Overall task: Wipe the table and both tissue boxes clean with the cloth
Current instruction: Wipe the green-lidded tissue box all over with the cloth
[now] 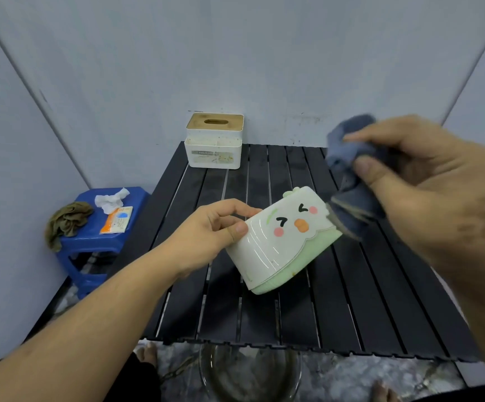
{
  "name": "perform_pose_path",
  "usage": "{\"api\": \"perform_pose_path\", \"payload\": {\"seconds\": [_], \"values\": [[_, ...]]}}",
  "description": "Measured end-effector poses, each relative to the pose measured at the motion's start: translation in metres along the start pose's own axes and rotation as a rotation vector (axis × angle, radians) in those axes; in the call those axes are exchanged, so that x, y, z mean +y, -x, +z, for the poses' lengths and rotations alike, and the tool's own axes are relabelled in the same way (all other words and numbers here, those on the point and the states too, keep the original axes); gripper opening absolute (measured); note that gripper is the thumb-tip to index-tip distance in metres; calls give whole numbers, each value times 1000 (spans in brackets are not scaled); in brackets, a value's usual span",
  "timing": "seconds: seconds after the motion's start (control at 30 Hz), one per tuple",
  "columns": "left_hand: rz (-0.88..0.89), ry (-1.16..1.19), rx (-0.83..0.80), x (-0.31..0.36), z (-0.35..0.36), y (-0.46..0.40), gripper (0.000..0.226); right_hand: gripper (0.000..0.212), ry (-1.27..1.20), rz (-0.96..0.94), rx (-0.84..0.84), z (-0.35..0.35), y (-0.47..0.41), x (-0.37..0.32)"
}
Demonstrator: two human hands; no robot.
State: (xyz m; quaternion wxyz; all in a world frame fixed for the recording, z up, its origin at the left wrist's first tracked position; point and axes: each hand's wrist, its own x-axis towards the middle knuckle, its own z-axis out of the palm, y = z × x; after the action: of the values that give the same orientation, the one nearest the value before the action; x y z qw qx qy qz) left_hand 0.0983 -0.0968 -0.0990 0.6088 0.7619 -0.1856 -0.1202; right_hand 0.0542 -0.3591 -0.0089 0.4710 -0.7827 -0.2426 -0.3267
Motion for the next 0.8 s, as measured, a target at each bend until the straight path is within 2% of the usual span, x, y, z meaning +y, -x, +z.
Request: {"api": "perform_pose_path", "payload": {"seconds": [0.03, 0.1, 0.13, 0.2, 0.27, 0.4, 0.5, 0.57, 0.63, 0.7, 0.8], "values": [[-1, 1, 2, 0, 0, 0, 23, 22, -107, 49, 75, 4, 0, 0], [-11, 4, 11, -1, -1, 0, 24, 17, -193, 113, 26, 22, 12, 9], [-13, 5, 13, -1, -1, 0, 24, 17, -106, 103, -52, 31, 23, 19], [-12, 16, 7, -2, -2, 0, 24, 23, 240, 0, -234, 44, 48, 39], [-12, 26, 0, -3, -3, 0, 24, 27, 382, -44, -312, 46, 63, 49], [-2, 53, 14, -3, -2, 1, 25, 31, 246, -45, -351, 55, 72, 39], [-1, 37, 12, -2, -1, 0, 24, 33, 186, -200, -474, 65, 80, 30], [-13, 22, 6, 0, -2, -1, 22, 29, 151, -200, -440, 57, 76, 40], [-32, 4, 11, -1, -4, -2, 21, 24, 169, -100, -305, 43, 66, 55], [-41, 0, 22, -1, -4, -2, 22, 22, 200, -50, -240, 38, 60, 58], [-10, 35, 22, -1, -1, 0, 24, 22, 143, -116, -345, 50, 67, 39]]}}
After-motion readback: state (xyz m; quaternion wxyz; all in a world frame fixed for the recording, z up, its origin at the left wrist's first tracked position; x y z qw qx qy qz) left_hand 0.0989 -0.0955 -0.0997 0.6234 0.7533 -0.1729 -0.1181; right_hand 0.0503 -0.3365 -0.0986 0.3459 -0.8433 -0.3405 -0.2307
